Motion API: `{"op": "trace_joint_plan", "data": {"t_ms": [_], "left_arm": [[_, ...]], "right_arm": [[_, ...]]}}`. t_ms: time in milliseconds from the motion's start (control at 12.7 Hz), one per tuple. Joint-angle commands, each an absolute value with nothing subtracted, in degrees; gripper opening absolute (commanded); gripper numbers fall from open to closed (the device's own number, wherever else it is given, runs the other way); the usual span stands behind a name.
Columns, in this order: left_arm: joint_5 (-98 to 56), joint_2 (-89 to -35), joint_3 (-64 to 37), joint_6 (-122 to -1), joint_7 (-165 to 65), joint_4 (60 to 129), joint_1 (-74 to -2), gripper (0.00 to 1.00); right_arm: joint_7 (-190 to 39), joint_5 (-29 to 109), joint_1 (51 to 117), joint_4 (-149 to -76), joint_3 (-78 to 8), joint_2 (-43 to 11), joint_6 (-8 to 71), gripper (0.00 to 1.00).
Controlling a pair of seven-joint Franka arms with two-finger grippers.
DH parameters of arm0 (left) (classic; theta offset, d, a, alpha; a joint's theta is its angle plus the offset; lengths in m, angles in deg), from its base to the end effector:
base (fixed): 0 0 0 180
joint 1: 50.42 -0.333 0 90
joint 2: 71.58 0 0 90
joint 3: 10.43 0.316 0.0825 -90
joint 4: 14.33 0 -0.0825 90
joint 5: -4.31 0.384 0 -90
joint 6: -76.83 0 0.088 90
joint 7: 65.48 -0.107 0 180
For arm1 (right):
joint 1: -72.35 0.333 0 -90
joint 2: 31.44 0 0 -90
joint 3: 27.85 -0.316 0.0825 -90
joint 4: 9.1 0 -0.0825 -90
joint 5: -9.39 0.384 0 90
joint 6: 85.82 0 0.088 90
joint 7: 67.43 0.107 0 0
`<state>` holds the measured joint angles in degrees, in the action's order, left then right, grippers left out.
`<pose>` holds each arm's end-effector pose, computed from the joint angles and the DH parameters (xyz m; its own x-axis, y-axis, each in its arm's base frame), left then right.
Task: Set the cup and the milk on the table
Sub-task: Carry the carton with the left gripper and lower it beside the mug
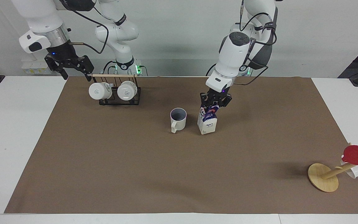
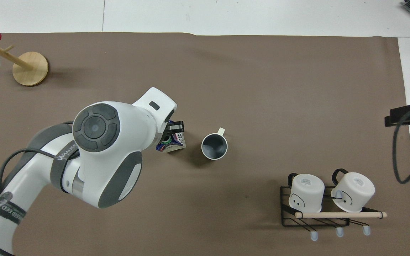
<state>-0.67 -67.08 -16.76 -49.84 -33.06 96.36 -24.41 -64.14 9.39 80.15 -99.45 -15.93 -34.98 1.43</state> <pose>0.5037 -0.3207 0.4658 0.9911 0.0580 0.1196 0.0359 -0.9832 0.1792 0.5292 -0.0420 0.6502 0.9917 -0.1287 0.0056 -0.1286 -0.9916 -0.0131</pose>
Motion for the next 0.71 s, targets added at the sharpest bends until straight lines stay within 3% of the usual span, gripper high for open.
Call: {"op": "trace_joint_plan", "data": {"t_ms": [0, 236, 394, 630], "left_arm": [[-3.07, -66.57, -15.79, -50.09, -32.61, 95.27, -23.53, 0.43], [-3.52, -66.66, -15.79, -49.39, -32.87, 95.53, -22.3, 0.45], [-3.43, -66.84, -15.79, -49.03, -33.57, 95.88, -21.95, 0.53], [-3.25, -67.01, -15.7, -48.77, -37.87, 96.49, -21.95, 0.56]], "right_arm": [[-67.25, 9.04, 77.18, -94.46, -16.42, -34.61, -4.58, 1.0], [-66.3, 10.17, 77.44, -92.86, -16.51, -35.39, -6.55, 1.0], [-63.22, 10.09, 78.14, -98.02, -17.3, -38.55, -4.79, 1.0], [-64.43, 9.22, 78.24, -101.11, -18.0, -39.18, -2.33, 1.0]]}}
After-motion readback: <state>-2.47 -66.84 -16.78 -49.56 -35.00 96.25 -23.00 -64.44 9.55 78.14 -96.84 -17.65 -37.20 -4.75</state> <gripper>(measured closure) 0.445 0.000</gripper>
